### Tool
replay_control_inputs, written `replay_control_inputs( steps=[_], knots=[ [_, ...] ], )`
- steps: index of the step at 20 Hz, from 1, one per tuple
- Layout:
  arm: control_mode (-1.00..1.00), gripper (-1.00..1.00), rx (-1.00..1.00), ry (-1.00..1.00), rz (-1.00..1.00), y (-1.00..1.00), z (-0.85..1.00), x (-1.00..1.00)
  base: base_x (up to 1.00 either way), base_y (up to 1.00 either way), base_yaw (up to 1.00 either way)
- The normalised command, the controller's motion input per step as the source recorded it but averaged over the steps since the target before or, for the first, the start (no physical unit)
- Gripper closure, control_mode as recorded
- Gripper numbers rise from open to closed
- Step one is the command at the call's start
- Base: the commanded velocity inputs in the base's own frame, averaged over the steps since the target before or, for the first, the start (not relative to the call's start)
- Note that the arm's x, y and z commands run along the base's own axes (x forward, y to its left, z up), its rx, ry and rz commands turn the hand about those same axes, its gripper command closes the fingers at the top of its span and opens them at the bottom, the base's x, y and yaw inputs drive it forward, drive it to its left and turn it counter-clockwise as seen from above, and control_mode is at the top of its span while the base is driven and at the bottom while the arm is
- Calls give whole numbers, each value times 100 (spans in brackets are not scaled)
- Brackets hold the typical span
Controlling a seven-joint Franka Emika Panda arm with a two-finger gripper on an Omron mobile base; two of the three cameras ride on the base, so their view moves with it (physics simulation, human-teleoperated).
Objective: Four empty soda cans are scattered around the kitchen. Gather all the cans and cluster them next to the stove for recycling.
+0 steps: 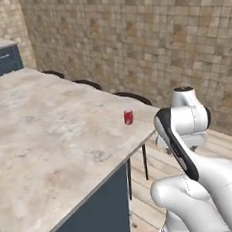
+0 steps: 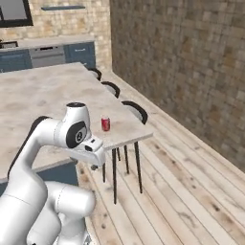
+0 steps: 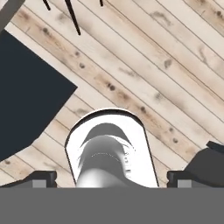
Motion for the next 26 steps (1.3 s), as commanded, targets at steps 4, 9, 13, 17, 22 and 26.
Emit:
replay_control_inputs(
  steps=[4,9,13,17,22,26],
  knots=[
    [100,-100,0,0,0,0,0,0,0,-18,67],
    [100,-100,0,0,0,0,0,0,55,-60,31],
    [100,-100,0,0,0,0,0,0,94,-69,-6],
    [100,-100,0,0,0,0,0,0,-4,-15,8],
    [100,-100,0,0,0,0,0,0,0,-3,52],
    [100,-100,0,0,0,0,0,0,0,-43,55]
  ],
)
